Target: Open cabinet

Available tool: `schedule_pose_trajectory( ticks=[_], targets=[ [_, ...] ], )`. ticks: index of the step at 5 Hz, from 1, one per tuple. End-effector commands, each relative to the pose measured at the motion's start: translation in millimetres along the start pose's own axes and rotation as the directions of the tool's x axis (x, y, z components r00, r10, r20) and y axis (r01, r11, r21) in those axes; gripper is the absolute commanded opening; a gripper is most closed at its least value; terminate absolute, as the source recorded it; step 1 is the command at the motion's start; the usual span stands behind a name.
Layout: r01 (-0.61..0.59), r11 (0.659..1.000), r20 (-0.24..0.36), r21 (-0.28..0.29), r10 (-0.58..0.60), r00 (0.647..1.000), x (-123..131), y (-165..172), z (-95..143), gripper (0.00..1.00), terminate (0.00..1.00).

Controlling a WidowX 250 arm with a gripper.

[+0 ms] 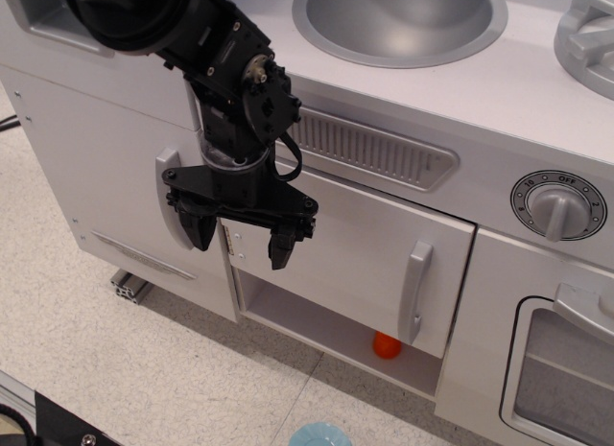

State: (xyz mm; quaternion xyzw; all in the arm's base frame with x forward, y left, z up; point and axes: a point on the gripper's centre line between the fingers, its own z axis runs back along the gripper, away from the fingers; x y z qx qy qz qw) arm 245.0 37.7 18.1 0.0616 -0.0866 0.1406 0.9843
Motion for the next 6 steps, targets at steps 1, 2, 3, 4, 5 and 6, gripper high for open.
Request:
schedule_pose_trajectory(
  ticks=[1,2,3,4,5,6],
  targets=[
    [0.000,1.000,0.000,0.000,0.000,1.000,0.0,0.0,0.0,1.00,0.00],
    [0.086,0.994,-0.006,-0.068,-0.087,0.996,6.3,-38.8,-16.9,1.00,0.00],
    [0.161,0.981,0.030,-0.104,-0.159,0.987,7.0,-74.2,-23.6,1.00,0.00],
    [0.219,0.965,0.067,-0.146,-0.212,0.975,4.1,-100.9,-25.8,1.00,0.00],
    [0.243,0.956,0.117,-0.165,-0.226,0.967,8.3,-120.9,-30.7,1.00,0.00],
    [0.235,0.957,0.165,-0.169,-0.208,0.964,17.2,-129.6,-38.6,1.00,0.00]
  ],
)
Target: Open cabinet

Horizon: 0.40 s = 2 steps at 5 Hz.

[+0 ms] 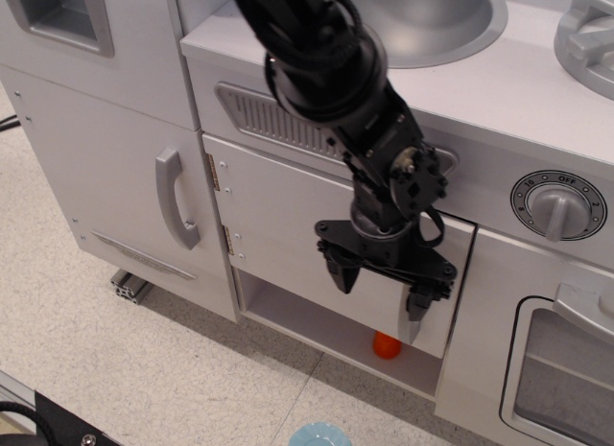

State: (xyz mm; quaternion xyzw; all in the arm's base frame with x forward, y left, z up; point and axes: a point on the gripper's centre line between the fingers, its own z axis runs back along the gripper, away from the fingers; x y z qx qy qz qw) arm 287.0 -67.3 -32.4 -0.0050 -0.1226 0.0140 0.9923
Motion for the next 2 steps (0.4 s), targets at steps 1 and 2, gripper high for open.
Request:
schedule_pose_trajectory(
  ticks=[1,2],
  targets=[
    [0.017,1.000,0.135,-0.018,-0.014,0.991,19.4,-12.2,-6.0,1.00,0.00],
    [0.004,1.000,0.147,-0.030,0.001,0.989,20.0,-13.5,-11.3,0.00,0.00]
  ],
)
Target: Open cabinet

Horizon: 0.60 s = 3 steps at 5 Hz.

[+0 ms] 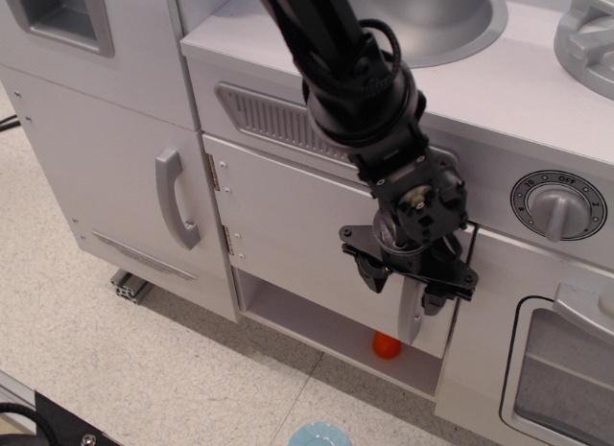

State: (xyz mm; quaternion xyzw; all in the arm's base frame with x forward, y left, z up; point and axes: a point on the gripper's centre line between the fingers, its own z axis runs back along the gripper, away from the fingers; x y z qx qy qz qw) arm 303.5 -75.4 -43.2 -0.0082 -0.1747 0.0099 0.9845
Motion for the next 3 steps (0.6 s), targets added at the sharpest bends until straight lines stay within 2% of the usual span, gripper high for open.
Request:
schedule_pose_trajectory(
  ticks=[1,2,3],
  targets=[
    [-0.013,1.000,0.053,-0.029,0.014,0.998,2.1,-5.9,2.4,0.00,0.00],
    [0.007,0.999,0.026,-0.044,-0.006,1.000,-12.5,-3.4,10.1,0.00,0.00],
    [0.037,0.997,-0.012,-0.061,-0.038,0.999,-38.0,8.1,24.9,0.00,0.00]
  ],
)
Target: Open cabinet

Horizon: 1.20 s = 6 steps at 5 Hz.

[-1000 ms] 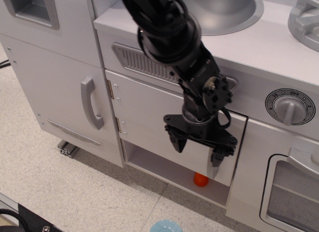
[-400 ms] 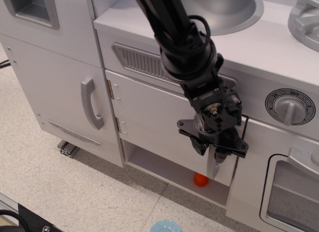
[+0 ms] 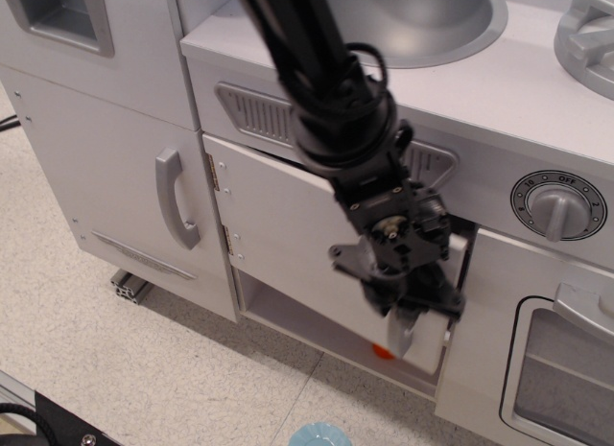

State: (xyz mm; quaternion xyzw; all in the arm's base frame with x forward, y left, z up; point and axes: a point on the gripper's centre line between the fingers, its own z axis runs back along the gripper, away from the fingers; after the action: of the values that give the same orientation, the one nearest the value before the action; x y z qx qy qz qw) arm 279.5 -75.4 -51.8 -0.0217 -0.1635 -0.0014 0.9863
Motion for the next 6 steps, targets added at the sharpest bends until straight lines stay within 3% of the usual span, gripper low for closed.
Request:
schedule_pose_trajectory(
  ticks=[1,2,3,5,6],
  targets=[
    [0.039,0.998,-0.052,-0.052,-0.041,0.998,-30.9,22.2,37.1,0.00,0.00],
    [0.063,0.997,-0.073,-0.046,-0.067,0.995,-37.2,34.9,47.4,1.00,0.00],
    [0.064,0.997,-0.078,-0.037,-0.067,0.995,-29.1,42.2,59.3,1.00,0.00],
    [0.082,0.993,-0.006,-0.082,-0.083,0.997,17.6,28.1,91.0,1.00,0.00],
    [0.115,0.988,0.033,-0.099,-0.112,0.993,38.2,17.6,91.1,1.00,0.00]
  ],
)
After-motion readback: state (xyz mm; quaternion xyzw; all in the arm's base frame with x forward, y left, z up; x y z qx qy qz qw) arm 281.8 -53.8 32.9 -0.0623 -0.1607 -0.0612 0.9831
